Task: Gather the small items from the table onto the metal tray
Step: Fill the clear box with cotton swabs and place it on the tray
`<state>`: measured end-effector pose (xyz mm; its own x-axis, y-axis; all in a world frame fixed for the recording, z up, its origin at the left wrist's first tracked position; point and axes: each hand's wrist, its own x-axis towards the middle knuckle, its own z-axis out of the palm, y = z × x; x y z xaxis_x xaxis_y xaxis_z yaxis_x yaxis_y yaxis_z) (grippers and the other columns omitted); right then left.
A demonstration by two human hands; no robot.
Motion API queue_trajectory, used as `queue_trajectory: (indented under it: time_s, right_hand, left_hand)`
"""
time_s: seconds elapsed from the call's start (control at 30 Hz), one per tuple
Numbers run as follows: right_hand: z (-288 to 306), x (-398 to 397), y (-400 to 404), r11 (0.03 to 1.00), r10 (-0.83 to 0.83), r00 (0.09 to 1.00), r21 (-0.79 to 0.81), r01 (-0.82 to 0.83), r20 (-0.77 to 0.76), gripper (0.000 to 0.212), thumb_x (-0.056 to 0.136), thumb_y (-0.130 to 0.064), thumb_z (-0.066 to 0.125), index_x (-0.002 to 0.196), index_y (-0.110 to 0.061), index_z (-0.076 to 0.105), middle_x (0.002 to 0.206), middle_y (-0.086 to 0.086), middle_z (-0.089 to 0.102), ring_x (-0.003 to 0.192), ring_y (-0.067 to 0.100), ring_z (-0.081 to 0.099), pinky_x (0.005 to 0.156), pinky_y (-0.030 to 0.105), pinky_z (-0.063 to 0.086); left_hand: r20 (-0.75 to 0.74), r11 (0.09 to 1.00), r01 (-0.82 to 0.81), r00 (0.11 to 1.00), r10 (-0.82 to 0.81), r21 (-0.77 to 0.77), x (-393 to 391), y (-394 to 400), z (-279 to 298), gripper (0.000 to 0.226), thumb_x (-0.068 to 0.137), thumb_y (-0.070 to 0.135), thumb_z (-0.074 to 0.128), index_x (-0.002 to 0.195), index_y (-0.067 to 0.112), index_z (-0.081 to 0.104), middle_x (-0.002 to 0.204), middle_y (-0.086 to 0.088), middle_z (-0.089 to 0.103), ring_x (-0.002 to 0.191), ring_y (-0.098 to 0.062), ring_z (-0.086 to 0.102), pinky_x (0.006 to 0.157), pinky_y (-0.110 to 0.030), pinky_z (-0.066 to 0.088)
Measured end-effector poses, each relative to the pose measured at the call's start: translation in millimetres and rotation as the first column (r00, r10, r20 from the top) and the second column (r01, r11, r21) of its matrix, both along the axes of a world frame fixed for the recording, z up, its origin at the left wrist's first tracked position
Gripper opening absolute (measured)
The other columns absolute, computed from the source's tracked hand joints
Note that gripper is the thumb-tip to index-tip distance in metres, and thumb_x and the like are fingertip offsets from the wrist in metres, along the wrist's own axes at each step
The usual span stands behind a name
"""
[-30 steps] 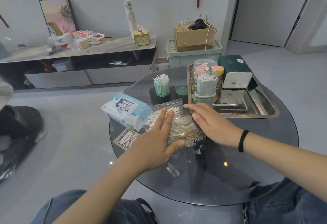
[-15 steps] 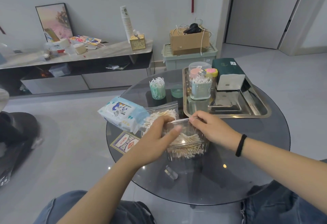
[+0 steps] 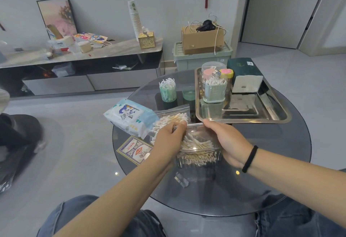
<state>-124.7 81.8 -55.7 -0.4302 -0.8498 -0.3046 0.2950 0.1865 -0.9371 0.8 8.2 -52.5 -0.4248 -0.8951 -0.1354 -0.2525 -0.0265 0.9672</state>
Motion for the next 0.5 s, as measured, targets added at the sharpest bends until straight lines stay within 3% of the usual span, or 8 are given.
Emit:
queue_trajectory:
  time_s: [0.17,0.33,0.5]
  right_hand:
    - [2.4,1.1,-0.7,0.999,-0.049,0.999,-0.017,0.049,-0.004,0.025,0.090,-0.022,0.054,0.099,-0.005,0.070,0.101,0.016,0.072,0.095,0.027,0.068,0.090,0.039,0.051]
    - [-0.1,1.7,1.0,0.998,-0.052,0.999,-0.019,0.052,-0.006,0.025,0.090,-0.020,0.054,0.101,-0.003,0.069,0.104,0.018,0.071,0.102,0.031,0.065,0.099,0.046,0.046]
    - [5.7,-1.4,5.1,0.999,0.051,0.998,0.008,-0.050,-0.028,0.028,0.091,-0.027,0.053,0.108,-0.007,0.065,0.110,0.016,0.069,0.104,0.027,0.065,0.098,0.041,0.047]
  left_hand:
    - [-0.114,1.000,0.007,0.993,-0.004,0.024,-1.9,1.3,-1.0,0.013,0.087,0.028,0.062,0.080,0.024,0.072,0.064,0.002,0.062,0.067,-0.016,0.055,0.073,-0.033,0.046]
    - [-0.104,1.000,0.002,0.995,-0.005,-0.024,-0.7,1.2,-4.2,0.017,0.088,0.025,0.061,0.077,0.032,0.073,0.060,0.017,0.065,0.061,0.000,0.057,0.070,-0.025,0.048]
    - [-0.056,0.999,0.035,0.998,-0.036,-0.030,3.8,3.5,-0.9,0.027,0.091,0.031,0.053,0.077,0.012,0.065,0.076,-0.007,0.063,0.075,-0.025,0.056,0.079,-0.040,0.046]
